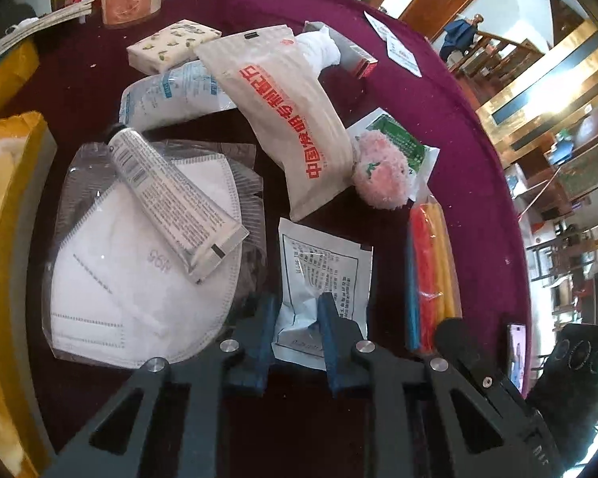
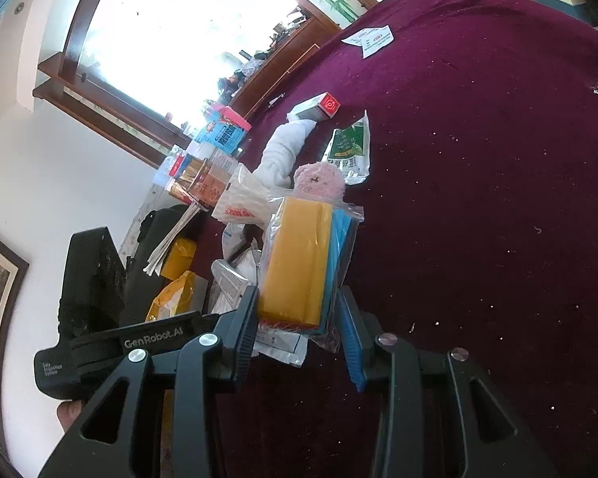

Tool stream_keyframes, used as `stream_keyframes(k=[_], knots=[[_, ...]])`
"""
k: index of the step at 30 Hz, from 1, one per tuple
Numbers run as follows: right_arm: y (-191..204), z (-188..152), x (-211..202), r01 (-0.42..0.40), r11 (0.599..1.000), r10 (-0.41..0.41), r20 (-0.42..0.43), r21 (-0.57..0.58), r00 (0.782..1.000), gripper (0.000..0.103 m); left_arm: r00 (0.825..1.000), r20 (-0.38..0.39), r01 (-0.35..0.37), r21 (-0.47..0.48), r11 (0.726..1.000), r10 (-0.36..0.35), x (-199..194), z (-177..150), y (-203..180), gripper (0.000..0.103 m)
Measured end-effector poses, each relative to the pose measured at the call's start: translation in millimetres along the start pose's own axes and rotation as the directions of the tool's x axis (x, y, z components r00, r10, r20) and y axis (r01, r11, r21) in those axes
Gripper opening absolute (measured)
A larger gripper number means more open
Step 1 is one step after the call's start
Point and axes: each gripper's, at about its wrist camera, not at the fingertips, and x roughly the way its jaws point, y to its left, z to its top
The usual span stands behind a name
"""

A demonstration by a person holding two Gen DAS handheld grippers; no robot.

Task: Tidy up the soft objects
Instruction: 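Grasp the white printed sachet with the left gripper while the right lifts the orange packet, then carry the orange packet and white sachet over the yellow tray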

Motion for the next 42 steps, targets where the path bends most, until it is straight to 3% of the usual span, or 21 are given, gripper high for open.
stream_keyframes(k=[8,16,26,32,42], knots=[[6,-3,-2,0.025,0.999,-0.025,0.011,-0.035,1.0,0.037,0.991,0.021,0.129,-0.036,0.991,-0.129,-29,-35,19,0.02],[19,-8,-2,0.069,0.992,-0.067,0.022,-0.108,0.998,0.037,0.979,0.066,0.198,-0.096,0.976,-0.192,-73,-64,47,0.02],[38,-18,-8,0.178,0.967,-0.161,0.103,-0.18,0.981,0.037,0.964,0.178,0.22,-0.111,0.969,-0.198,-141,-83,74,0.02],[68,-36,-7,0.084,0.978,-0.074,0.056,-0.192,0.996,0.037,0.955,0.228,0.225,-0.148,0.963,-0.188,-161,-83,96,0.02],[136,-71,4,-0.056,0.946,0.041,-0.053,-0.32,0.998,0.038,0.94,0.314,0.212,-0.225,0.951,-0.135,-187,-82,142,0.02]])
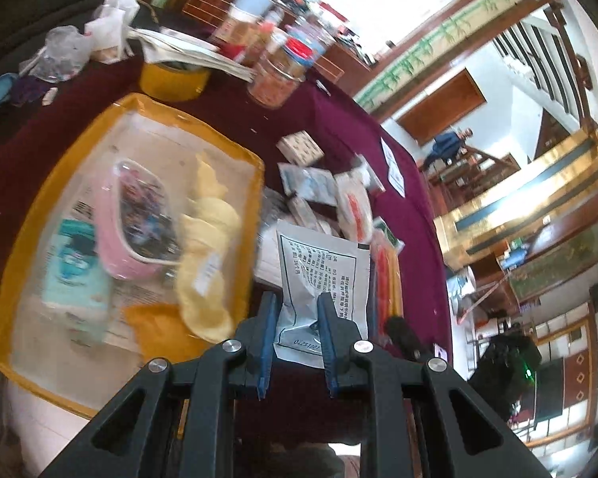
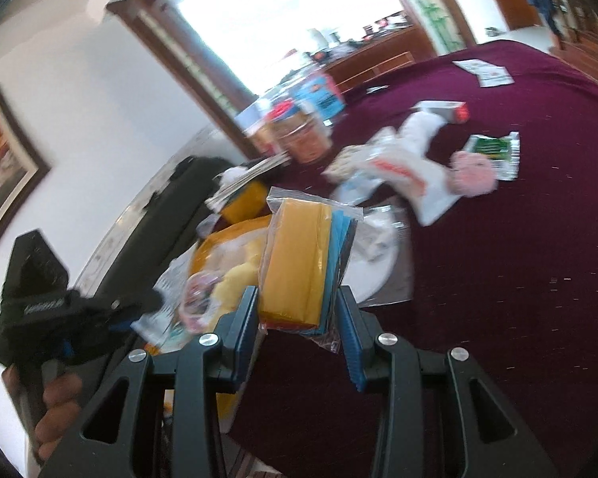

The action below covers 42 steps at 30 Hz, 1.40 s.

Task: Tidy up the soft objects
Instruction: 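Carry the orange packet and white sachet over the yellow tray, then open both grippers to drop the packet and sachet into the tray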

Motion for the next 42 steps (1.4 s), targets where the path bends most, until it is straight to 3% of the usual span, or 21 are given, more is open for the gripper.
stream_keyframes(k=[12,18,28,31,36,39,42], knots=[[55,-11,48,-0.069,0.99,0.053,-0.127,-0.12,0.99,0.038,0.995,0.078,-0.047,-0.106,0.993,0.055,-21,24,55,0.02],[73,-5,75,-0.077,0.985,0.049,-0.173,-0.155,0.984,0.038,0.984,0.13,-0.103,-0.128,0.986,0.12,-29,56,74,0.02],[85,17,131,-0.025,0.987,-0.007,-0.201,-0.161,0.98,0.038,0.985,-0.013,-0.17,-0.137,0.976,0.17,41,124,102,0.02],[87,17,140,-0.02,0.986,-0.014,-0.205,-0.167,0.979,0.038,0.981,-0.07,-0.188,-0.141,0.972,0.18,60,129,107,0.021],[99,10,144,0.015,0.97,-0.058,-0.171,-0.241,0.983,0.04,0.958,-0.128,-0.274,-0.135,0.952,0.258,78,129,115,0.021],[103,6,146,0.028,0.964,-0.074,-0.165,-0.264,0.983,0.044,0.962,-0.141,-0.253,-0.149,0.956,0.233,81,127,120,0.022],[108,1,146,0.033,0.959,-0.08,-0.158,-0.281,0.984,0.047,0.972,-0.128,-0.218,-0.176,0.96,0.198,75,126,126,0.033]])
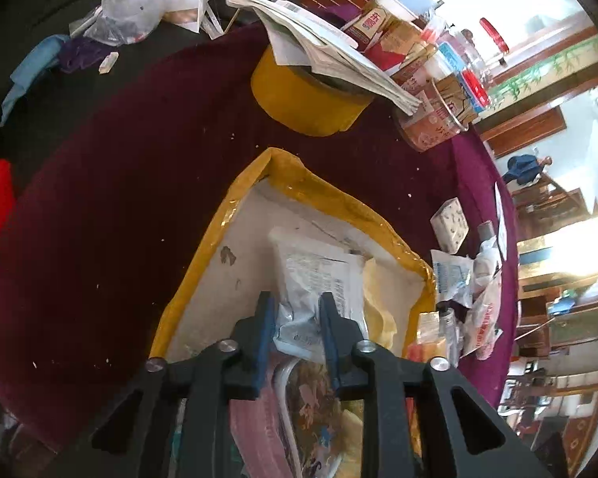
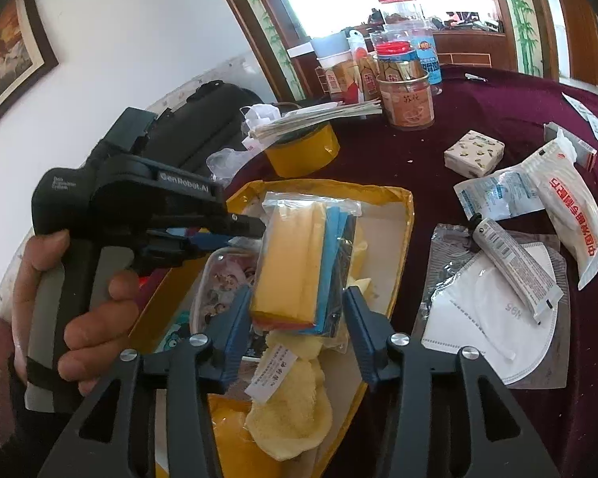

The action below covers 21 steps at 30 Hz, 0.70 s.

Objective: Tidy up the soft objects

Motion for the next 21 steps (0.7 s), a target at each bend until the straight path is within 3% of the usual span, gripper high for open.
stream_keyframes(k=[4,8,11,16,21], knots=[[9,-5,-6,-0.03,0.999,0.03,-0.005,-0.031,1.0,0.058,0.997,0.053,0.052,0.007,0.999,-0.052,-20,-7,-3,0.076],[13,-14,-30,-0.053,0.995,0.057,0.043,-0.081,0.997,0.068,0.989,0.128,0.065,0.036,0.997,-0.069,-47,-25,-11,0.076],[4,-18,-48,-0.068,0.995,0.074,0.071,-0.074,0.995,0.069,0.979,0.191,0.063,0.063,0.996,-0.074,-67,-47,-23,0.076],[-45,-24,-78,-0.086,0.996,0.081,0.12,0.033,0.989,0.072,0.959,0.276,0.018,0.142,0.99,-0.057,-87,-93,-53,0.079],[-105,-33,-92,-0.029,0.989,0.011,0.121,0.147,0.993,0.072,0.962,0.267,-0.011,0.243,0.97,-0.056,-75,-134,-93,0.079]])
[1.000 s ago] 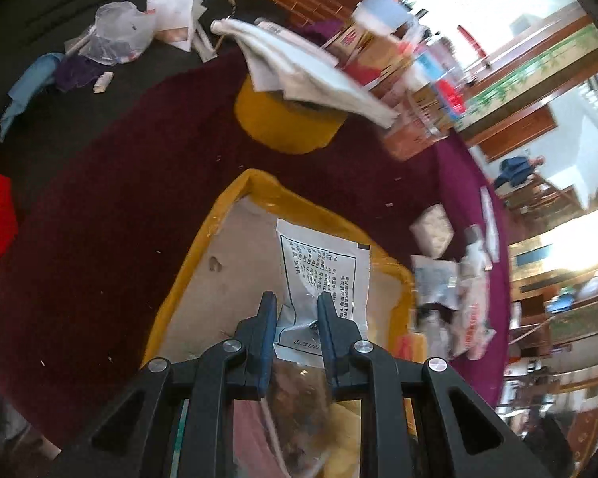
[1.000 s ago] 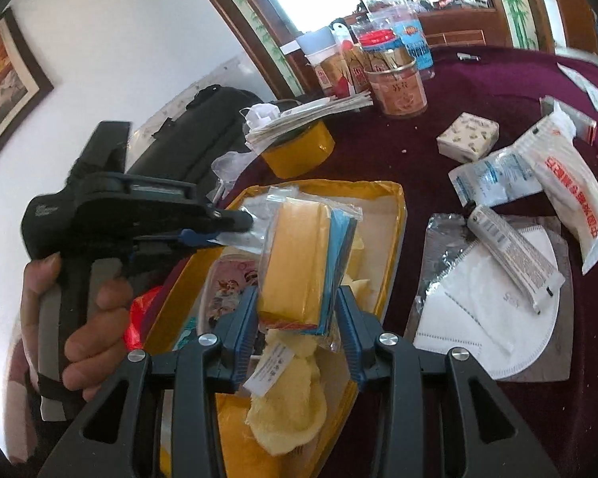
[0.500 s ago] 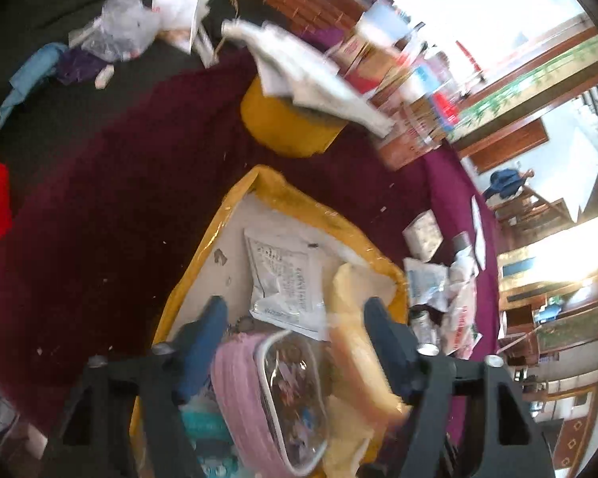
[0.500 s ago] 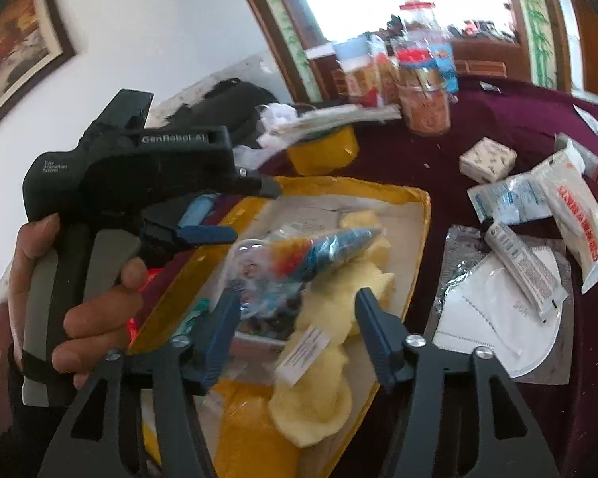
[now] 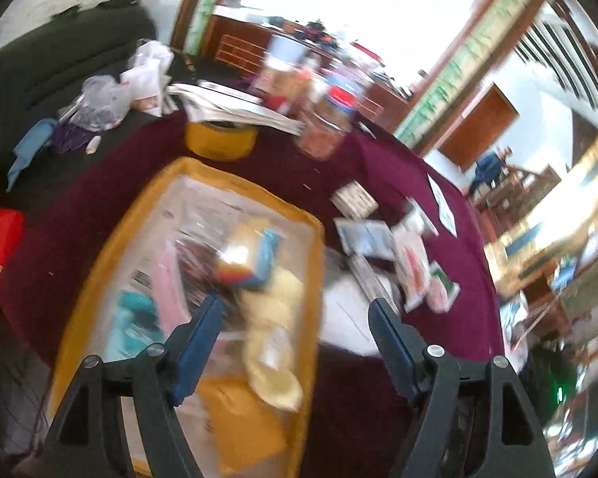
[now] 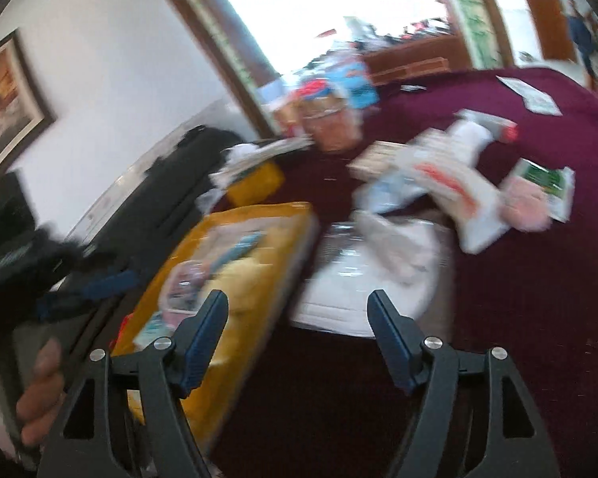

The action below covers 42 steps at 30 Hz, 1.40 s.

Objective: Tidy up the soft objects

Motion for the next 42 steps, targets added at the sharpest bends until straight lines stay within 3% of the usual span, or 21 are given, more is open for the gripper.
stream_keyframes(k=[3,9,14,21,42], knots=[[-35,3,-7,0.038,0.998,-0.039,0.015,0.041,0.999,0.072,1.0,-0.023,-0.017,0.091,0.996,0.019,13,-13,-29,0.079],[-78,1,-7,0.071,0.986,-0.075,0.023,0.15,0.997,0.072,0.995,-0.101,-0.007,0.127,0.992,0.02,37,-29,-59,0.079],[-95,-1,-6,0.019,0.971,-0.021,0.007,0.24,1.0,0.072,0.991,-0.134,-0.01,0.128,0.992,0.028,48,-37,-69,0.079],[-122,-6,6,-0.076,0.913,0.104,-0.049,0.4,0.993,0.071,0.988,-0.145,-0.031,0.143,0.989,0.052,55,-43,-75,0.079],[-120,-6,6,-0.043,0.919,0.07,-0.056,0.392,0.996,0.071,0.98,-0.187,-0.039,0.143,0.989,0.066,71,-46,-70,0.079]])
